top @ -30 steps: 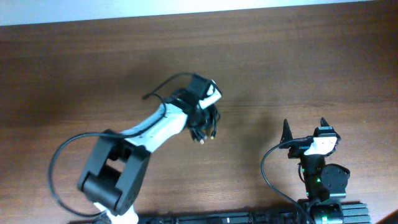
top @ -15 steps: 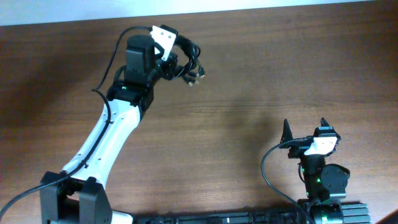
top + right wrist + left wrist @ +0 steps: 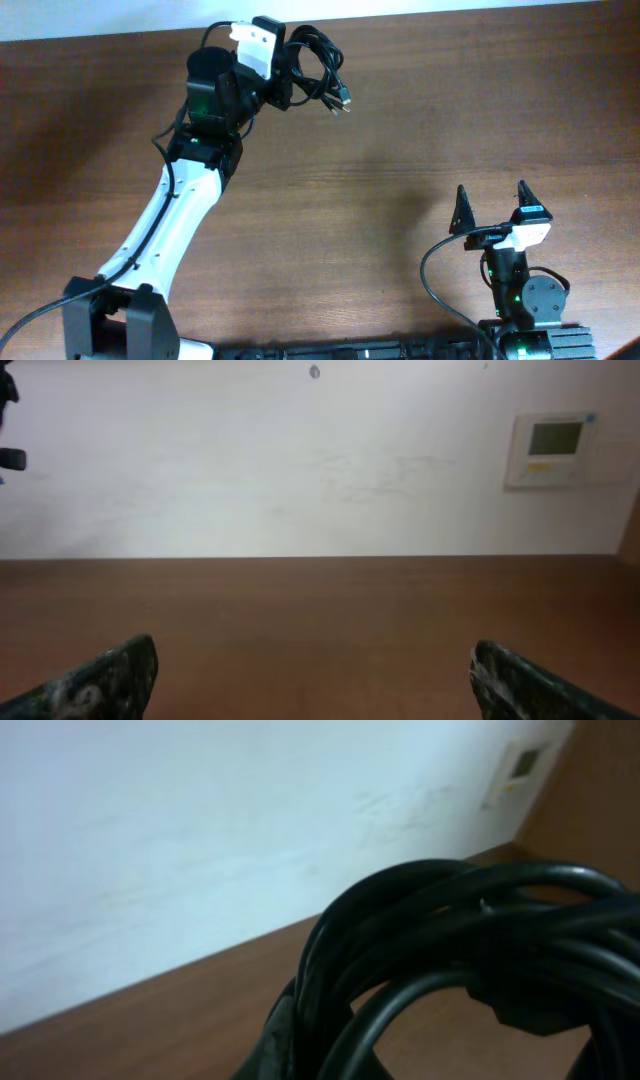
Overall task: Untangle cables
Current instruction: 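Lift the cable bundle with the left gripper up and toward center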
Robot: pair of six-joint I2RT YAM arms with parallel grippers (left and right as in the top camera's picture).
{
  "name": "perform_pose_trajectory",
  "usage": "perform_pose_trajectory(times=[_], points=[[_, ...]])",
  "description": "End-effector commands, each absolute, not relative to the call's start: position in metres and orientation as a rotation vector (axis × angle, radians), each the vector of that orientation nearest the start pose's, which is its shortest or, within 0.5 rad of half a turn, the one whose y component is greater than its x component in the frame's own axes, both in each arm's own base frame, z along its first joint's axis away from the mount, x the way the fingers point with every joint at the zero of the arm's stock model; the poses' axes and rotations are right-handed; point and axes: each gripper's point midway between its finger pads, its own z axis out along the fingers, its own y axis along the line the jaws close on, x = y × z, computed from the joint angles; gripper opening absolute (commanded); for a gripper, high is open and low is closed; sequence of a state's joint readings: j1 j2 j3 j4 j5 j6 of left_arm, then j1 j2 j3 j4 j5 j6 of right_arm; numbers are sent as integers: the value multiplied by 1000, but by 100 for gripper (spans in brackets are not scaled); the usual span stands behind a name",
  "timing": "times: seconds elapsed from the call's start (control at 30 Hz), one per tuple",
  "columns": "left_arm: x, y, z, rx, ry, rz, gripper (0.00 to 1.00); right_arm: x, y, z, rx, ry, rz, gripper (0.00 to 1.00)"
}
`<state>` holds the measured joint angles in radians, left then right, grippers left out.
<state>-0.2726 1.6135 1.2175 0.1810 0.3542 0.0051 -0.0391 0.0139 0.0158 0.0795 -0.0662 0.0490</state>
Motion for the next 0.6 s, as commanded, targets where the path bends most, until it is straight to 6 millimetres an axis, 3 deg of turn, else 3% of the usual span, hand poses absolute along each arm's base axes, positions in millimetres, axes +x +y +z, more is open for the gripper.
perform_pose_trajectory(times=[0.0, 0.1, 0.3, 0.57], points=[[463, -201, 328, 494, 1635, -612, 0, 236, 13, 235, -13, 1436, 131, 99], [457, -208, 335, 508, 1609, -688, 0, 230, 13, 244, -9, 1481, 133, 99], [421, -238, 352, 722, 1482, -894, 0, 225, 16, 279, -14, 1599, 149, 99], [391, -262, 362, 868, 1378, -1006, 0, 259, 42, 325, -169, 1804, 257, 99]])
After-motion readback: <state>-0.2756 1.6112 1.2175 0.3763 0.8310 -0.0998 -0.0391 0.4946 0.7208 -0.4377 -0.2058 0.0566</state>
